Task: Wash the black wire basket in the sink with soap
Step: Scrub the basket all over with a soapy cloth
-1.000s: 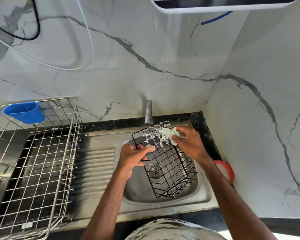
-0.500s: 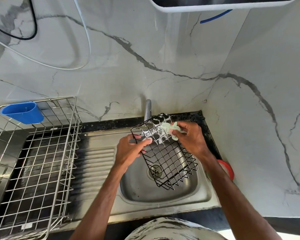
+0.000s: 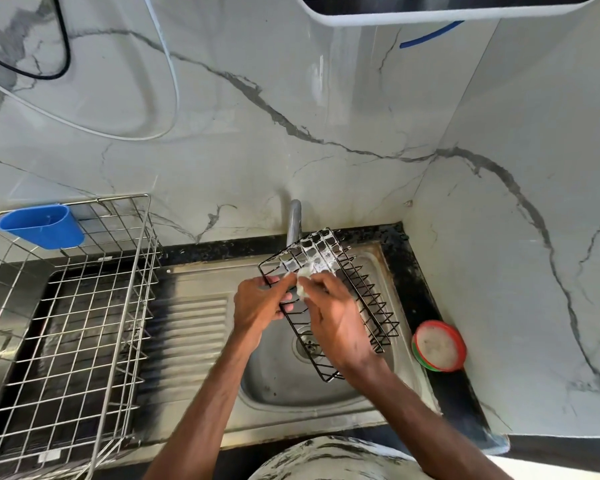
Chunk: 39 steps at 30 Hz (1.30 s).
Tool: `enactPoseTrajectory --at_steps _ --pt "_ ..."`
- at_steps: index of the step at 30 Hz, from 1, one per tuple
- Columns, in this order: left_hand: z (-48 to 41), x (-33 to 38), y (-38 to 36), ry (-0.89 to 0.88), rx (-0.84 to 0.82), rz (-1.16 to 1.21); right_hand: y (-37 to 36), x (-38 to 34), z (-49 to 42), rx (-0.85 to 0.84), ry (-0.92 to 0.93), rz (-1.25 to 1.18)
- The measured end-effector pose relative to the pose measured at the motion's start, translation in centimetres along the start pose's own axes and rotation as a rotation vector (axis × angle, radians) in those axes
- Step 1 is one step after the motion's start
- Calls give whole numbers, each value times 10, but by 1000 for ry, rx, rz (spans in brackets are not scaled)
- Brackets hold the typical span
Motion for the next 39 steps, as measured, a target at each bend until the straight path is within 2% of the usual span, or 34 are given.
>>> enactPoseTrajectory --at_steps 6,12,19,22,25,27,29,32,34,37,39 --pt "8 5 5 -46 4 -17 4 1 9 -91 123 10" --pt "13 9 -3 -30 -22 -60 13 3 -15 -6 106 23" --pt "12 15 4 -49 -28 -55 13 -6 22 -84 260 -2" --pt "10 8 2 -24 -48 -45 36 22 9 24 203 -4" --pt "10 5 -1 -28 -60 -38 55 49 1 149 26 33" --pt "11 5 -3 -33 -61 -29 55 44 3 186 0 39" --pt "11 7 -4 -39 -54 -30 41 24 10 136 68 24" --pt "12 10 -3 -34 -58 -23 11 -6 31 -51 232 -32" --pt "13 13 -2 -37 -59 -20 6 -9 37 -114 276 -60" --pt "12 13 0 -47 -47 -23 24 11 24 -43 248 -31" --pt "11 13 1 -39 -56 -12 43 36 14 53 152 8"
Point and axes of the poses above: each hand's wrist, its own z-axis away from the middle knuckle, its own y-axis out of the back of the hand, x = y × z, the point moved 9 cm from there along -z, towards the middle knuckle, and after that the axes turned 2 degrees about x, right-handed, at the moved point
